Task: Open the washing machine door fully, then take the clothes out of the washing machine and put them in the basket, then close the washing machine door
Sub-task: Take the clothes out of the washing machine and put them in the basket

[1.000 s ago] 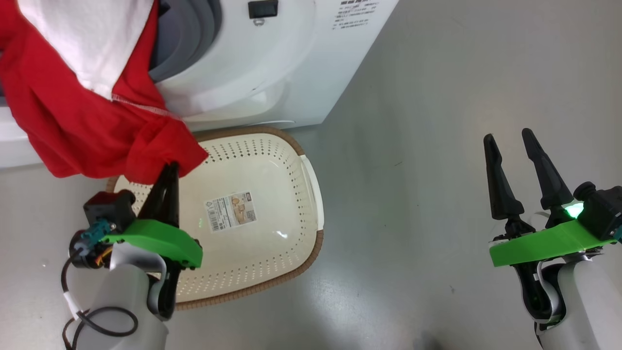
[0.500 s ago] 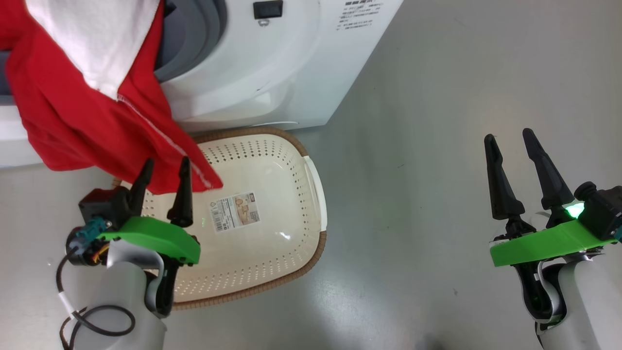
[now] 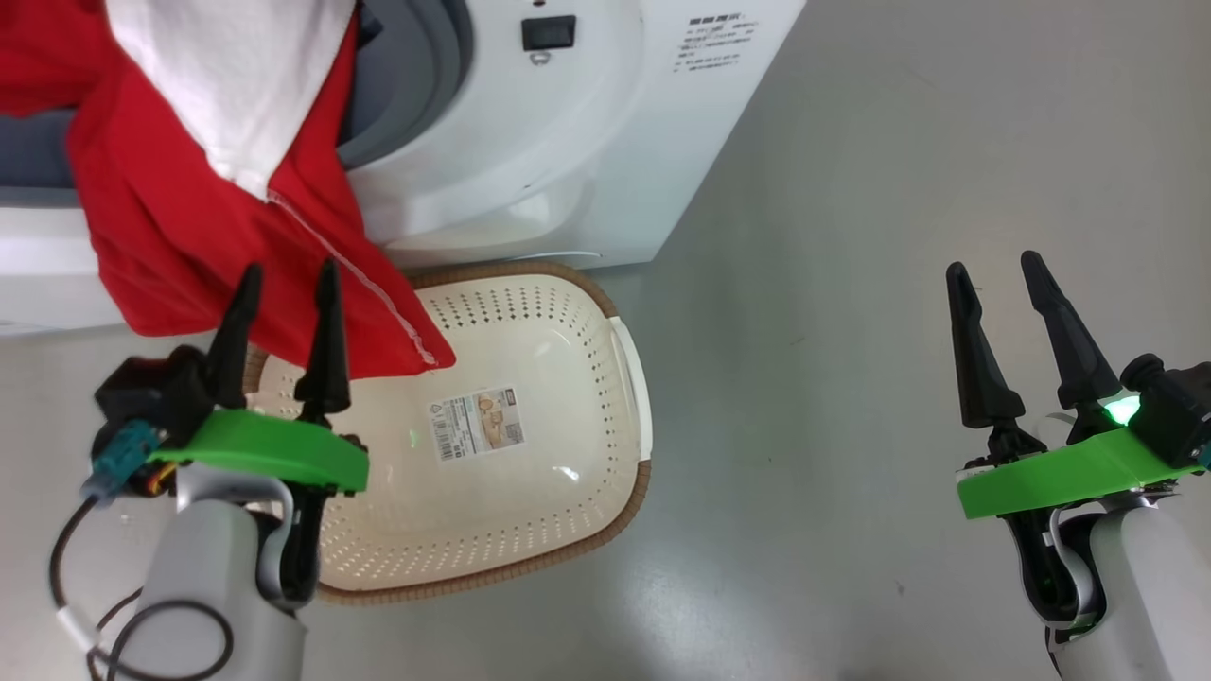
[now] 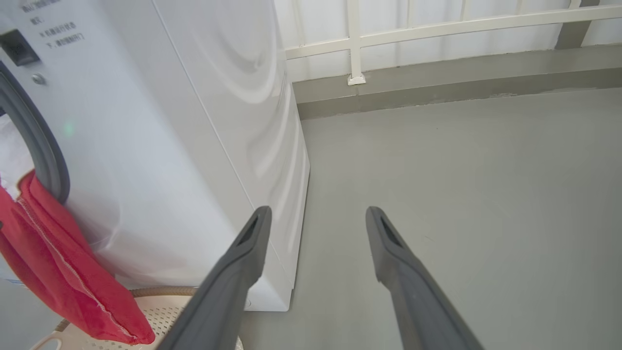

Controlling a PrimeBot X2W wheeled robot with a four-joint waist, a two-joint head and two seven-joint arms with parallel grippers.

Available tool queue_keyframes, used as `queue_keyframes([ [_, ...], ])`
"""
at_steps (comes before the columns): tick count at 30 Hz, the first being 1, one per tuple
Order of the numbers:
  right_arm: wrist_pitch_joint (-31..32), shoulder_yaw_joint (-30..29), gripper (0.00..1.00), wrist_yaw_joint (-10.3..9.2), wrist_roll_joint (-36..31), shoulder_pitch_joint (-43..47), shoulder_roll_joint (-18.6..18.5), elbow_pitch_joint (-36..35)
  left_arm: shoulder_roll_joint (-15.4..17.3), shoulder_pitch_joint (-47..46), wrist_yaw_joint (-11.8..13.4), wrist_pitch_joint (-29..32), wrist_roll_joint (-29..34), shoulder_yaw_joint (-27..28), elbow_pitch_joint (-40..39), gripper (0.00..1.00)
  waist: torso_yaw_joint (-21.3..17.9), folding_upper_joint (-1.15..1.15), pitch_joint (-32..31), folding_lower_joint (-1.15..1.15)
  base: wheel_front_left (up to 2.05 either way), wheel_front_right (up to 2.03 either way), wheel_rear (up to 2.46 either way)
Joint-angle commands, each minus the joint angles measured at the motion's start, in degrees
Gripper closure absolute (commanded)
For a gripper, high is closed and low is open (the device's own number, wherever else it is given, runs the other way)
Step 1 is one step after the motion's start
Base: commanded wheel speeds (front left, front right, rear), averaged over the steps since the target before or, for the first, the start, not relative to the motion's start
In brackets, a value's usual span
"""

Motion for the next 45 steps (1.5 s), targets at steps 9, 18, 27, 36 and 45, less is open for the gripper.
queue_keyframes([
  [9, -0.4, 0.7, 0.0, 0.36, -0.5, 1.3, -1.4, -1.1, 1.1, 6.2, -0.3, -0.3, -0.2, 4.0, -9.5, 0.0, 1.5, 0.0, -2.0, 0.0, 0.0, 0.0, 0.0],
  [18, -0.4, 1.2, 0.0, 0.36, -0.5, 2.1, -1.9, -0.7, 1.1, 12.0, 1.2, -0.3, -0.4, 4.3, -16.1, 0.0, 2.3, 0.0, -3.8, 0.0, 0.0, 0.0, 0.0],
  [27, -0.4, 1.8, 0.0, 0.36, -0.4, 2.9, -1.9, -0.5, 1.1, 18.4, 4.0, -0.3, -0.7, 3.8, -21.6, 0.0, 2.1, 0.0, -5.1, 0.0, 0.0, 0.0, 0.0],
  [36, -0.4, 2.0, 0.0, 0.36, -0.2, 3.4, -1.8, -0.5, 1.1, 19.3, 5.3, -0.3, -1.0, 2.6, -23.7, 0.0, 1.9, 0.0, -5.4, 0.0, 0.0, 0.0, 0.0],
  [45, -0.4, 2.1, 0.0, 0.36, -0.3, 3.6, -1.6, -0.5, 1.1, 15.7, 5.0, -0.3, 0.3, 2.9, -23.1, 0.0, 2.1, 0.0, -5.5, 0.0, 0.0, 0.0, 0.0],
])
